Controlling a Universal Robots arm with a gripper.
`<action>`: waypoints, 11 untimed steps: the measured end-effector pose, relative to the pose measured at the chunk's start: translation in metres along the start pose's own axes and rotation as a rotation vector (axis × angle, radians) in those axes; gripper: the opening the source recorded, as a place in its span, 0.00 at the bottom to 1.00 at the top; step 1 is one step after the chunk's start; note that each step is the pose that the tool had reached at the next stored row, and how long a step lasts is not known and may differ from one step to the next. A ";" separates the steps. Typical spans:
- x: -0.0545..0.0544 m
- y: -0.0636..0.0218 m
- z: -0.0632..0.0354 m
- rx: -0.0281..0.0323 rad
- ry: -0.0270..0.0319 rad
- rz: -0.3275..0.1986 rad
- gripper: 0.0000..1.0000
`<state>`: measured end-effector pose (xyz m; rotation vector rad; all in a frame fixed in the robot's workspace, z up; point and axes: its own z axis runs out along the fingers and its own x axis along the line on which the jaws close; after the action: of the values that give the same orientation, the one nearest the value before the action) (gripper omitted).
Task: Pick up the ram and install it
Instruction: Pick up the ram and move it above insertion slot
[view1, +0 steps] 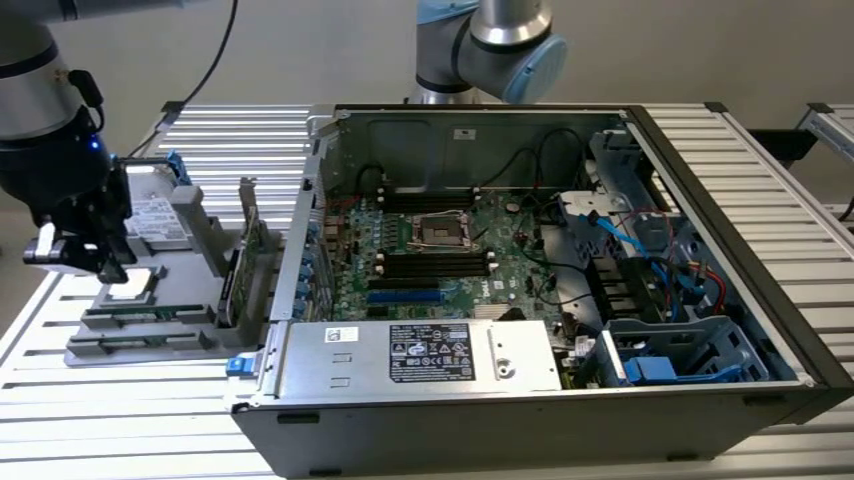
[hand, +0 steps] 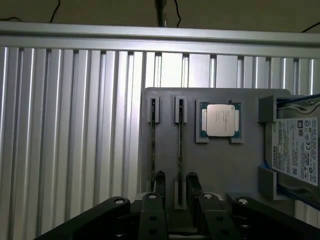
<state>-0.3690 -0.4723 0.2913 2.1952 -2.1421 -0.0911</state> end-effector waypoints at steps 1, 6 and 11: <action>0.000 0.0013 0.0011 0.0001 0.0001 0.000 0.31; -0.001 0.0159 0.0108 0.0000 0.0006 0.000 0.31; 0.002 0.0249 0.0207 0.0000 0.0008 -0.001 0.31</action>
<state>-0.3956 -0.4752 0.2731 2.1956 -2.1410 -0.0902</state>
